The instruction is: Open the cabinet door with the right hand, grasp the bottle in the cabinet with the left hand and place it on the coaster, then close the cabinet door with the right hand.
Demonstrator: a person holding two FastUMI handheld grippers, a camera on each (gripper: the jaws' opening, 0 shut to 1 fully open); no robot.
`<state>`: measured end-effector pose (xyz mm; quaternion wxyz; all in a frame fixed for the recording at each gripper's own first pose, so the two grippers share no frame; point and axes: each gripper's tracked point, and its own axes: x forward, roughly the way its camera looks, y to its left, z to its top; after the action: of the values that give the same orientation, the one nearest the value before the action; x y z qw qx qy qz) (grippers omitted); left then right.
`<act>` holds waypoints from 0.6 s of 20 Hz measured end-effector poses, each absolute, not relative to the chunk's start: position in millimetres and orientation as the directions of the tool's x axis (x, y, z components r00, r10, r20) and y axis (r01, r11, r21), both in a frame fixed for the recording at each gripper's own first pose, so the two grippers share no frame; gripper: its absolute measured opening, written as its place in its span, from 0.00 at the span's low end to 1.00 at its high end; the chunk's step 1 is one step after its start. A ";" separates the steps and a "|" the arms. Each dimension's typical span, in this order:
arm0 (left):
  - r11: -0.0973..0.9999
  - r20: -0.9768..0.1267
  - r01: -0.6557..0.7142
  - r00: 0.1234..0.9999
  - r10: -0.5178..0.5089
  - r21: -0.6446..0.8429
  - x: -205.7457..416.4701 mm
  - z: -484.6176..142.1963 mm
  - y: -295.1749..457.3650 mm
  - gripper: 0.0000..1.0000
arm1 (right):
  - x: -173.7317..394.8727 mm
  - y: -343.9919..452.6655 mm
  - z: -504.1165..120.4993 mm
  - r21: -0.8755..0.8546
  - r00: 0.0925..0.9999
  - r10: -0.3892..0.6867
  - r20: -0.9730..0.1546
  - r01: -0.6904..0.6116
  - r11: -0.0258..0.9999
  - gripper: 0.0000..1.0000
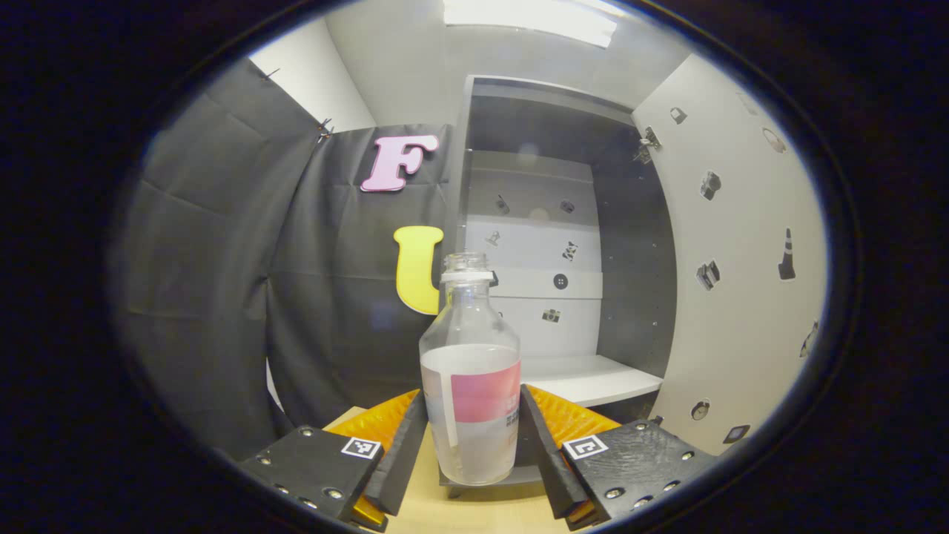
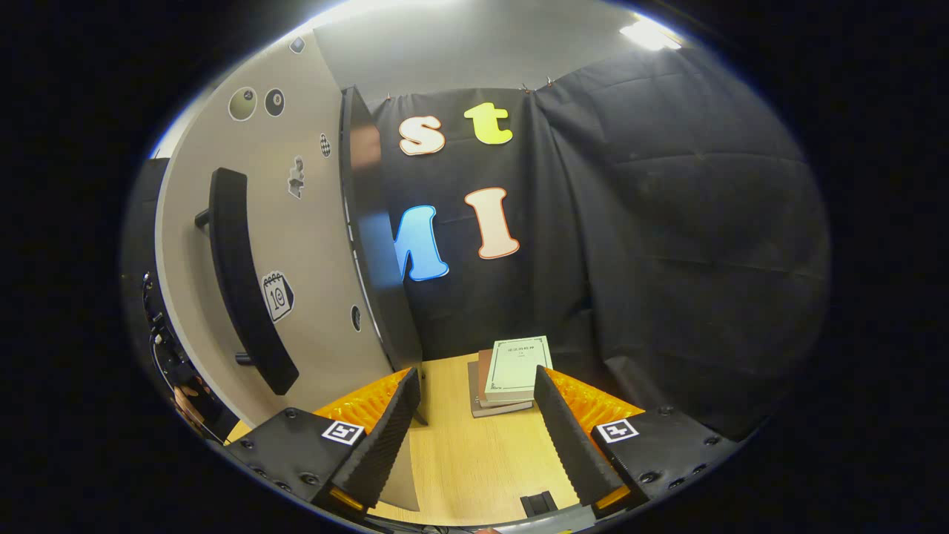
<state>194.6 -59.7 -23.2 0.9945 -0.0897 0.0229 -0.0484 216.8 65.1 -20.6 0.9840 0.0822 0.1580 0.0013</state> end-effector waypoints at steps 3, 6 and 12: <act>0.978 -0.031 0.072 0.996 -0.079 -0.195 171.4 -38.2 -48.8 0.74 | 211.9 67.7 -27.1 0.158 0.945 0.047 -0.324 0.005 0.988 0.98; 0.979 -0.045 0.053 0.997 -0.062 -0.196 150.3 -61.3 -39.2 0.74 | 209.0 70.6 -32.0 0.159 0.941 0.063 -0.333 -0.010 0.987 0.98; 0.976 -0.091 -0.004 0.996 -0.016 -0.218 116.4 -118.8 -18.0 0.74 | 203.8 79.8 -50.2 0.143 0.929 0.089 -0.360 -0.039 0.989 0.98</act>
<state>116.4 -18.0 -118.8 0.9929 -0.1095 0.0461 -0.0032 203.8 79.8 -50.2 0.9798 0.0668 0.1858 0.0327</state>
